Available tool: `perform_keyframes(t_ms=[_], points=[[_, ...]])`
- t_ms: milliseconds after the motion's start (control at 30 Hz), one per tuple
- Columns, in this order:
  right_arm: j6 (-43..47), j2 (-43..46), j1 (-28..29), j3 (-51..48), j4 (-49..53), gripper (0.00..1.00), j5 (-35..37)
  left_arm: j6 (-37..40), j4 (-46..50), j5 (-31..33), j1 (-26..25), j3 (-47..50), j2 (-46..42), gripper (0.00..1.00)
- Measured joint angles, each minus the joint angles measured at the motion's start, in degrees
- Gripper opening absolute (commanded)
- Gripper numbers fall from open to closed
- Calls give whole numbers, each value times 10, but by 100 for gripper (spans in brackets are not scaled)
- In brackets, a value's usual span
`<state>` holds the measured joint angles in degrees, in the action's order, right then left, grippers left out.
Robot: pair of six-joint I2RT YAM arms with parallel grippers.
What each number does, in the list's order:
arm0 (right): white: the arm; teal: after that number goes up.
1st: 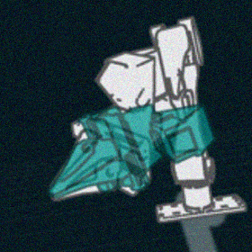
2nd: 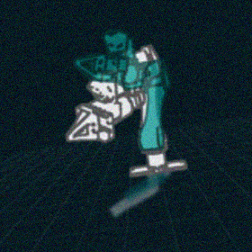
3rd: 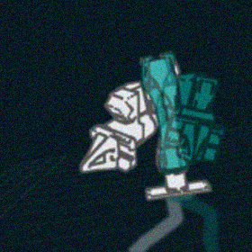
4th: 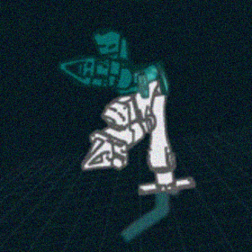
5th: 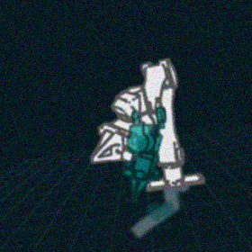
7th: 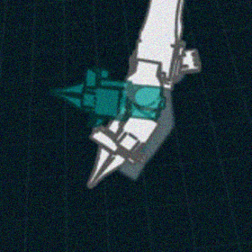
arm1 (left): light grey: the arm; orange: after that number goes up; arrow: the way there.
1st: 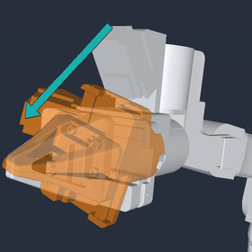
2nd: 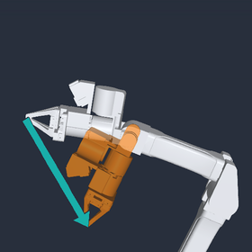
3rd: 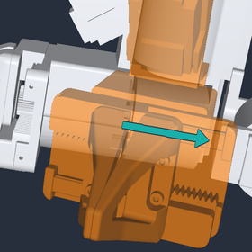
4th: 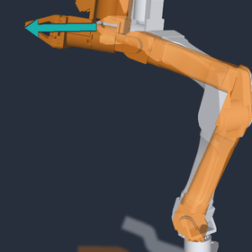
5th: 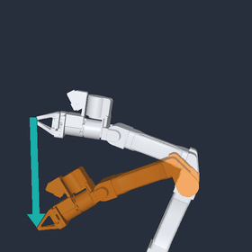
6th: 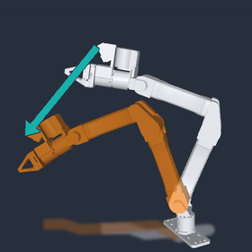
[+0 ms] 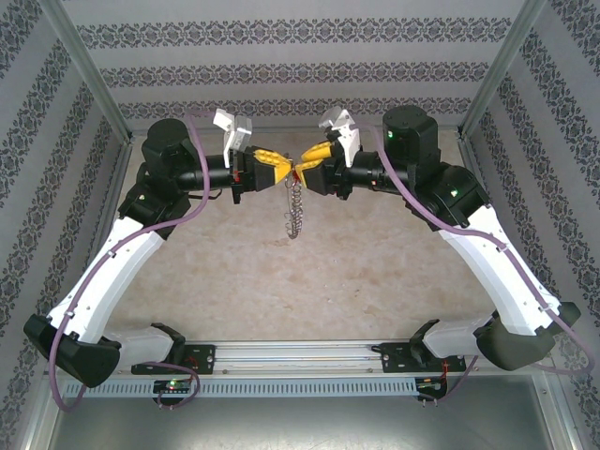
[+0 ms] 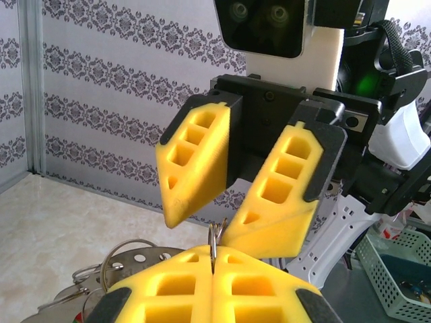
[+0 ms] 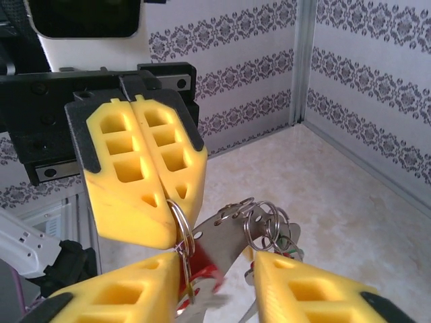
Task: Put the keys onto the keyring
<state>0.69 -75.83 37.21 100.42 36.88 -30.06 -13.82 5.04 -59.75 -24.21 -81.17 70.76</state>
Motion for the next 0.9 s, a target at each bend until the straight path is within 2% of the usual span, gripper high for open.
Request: perform_keyframes(t_ms=[567,700,900], points=[[-21,0,-7,0,-16,48,-24,-17,-33,-16,7,0,0,0],[-21,-3,-7,1,-24,47,-23,-19,-34,-18,7,0,0,0],[-23,-21,-7,9,-36,38,-29,-24,-35,-17,11,1,0,0]])
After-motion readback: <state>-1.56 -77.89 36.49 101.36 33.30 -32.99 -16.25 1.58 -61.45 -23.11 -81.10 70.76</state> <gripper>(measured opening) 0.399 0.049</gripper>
